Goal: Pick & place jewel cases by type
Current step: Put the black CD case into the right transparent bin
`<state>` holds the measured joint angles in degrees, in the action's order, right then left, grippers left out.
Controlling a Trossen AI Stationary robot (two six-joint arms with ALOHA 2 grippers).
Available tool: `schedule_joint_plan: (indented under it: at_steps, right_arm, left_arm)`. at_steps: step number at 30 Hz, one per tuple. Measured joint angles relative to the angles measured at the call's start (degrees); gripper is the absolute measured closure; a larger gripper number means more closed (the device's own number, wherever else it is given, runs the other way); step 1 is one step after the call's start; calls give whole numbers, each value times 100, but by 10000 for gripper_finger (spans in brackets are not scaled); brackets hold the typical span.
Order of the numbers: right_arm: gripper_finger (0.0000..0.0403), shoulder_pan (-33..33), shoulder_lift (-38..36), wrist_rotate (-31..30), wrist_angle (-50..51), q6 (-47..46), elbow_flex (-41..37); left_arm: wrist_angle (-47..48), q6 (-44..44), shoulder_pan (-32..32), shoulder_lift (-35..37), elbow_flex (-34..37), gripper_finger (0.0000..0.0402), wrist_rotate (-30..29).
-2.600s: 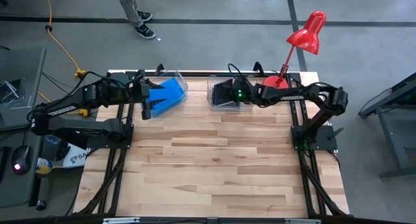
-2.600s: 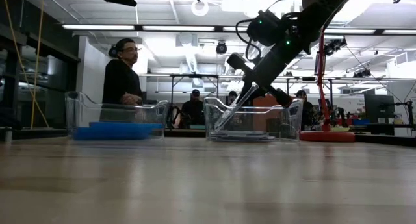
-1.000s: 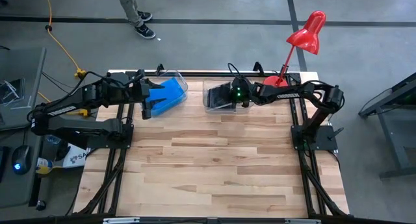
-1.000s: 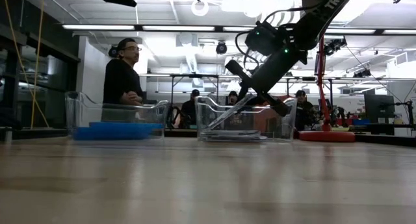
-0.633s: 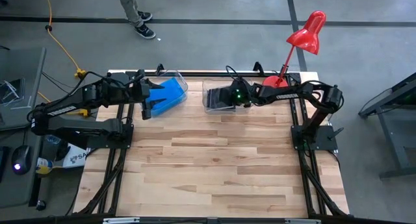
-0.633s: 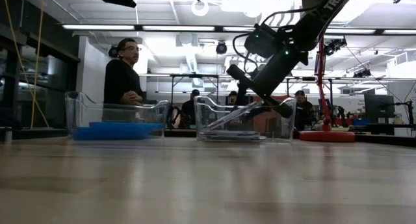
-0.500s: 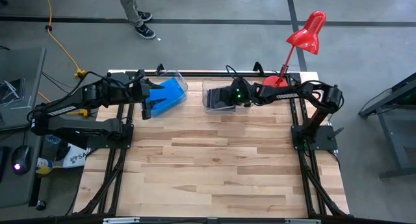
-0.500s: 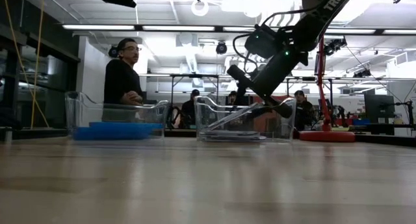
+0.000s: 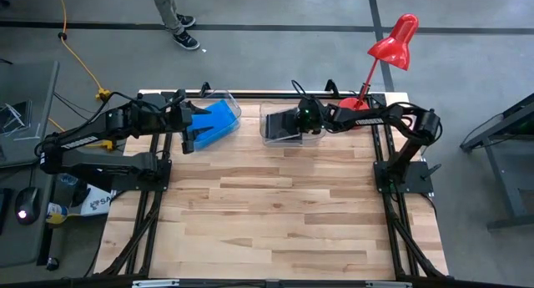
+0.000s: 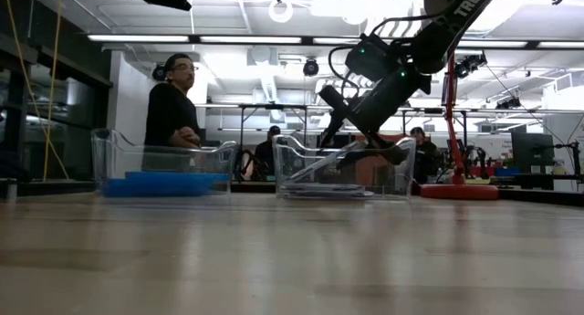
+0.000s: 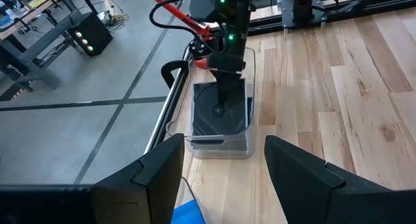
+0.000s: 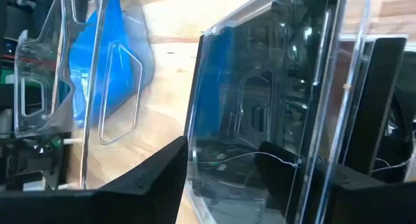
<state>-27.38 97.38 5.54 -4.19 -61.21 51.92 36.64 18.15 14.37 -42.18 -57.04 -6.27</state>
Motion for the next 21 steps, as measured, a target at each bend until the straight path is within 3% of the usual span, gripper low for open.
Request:
schedule_joint_plan:
  at_steps: [12, 21]
  right_arm:
    - [191, 2, 0, 182, 122, 216, 171]
    - [191, 0, -4, -51, 1846, 993, 1182]
  left_arm:
    - [1, 0, 0, 0, 0, 190, 0]
    - [4, 0, 0, 1, 0, 190, 1]
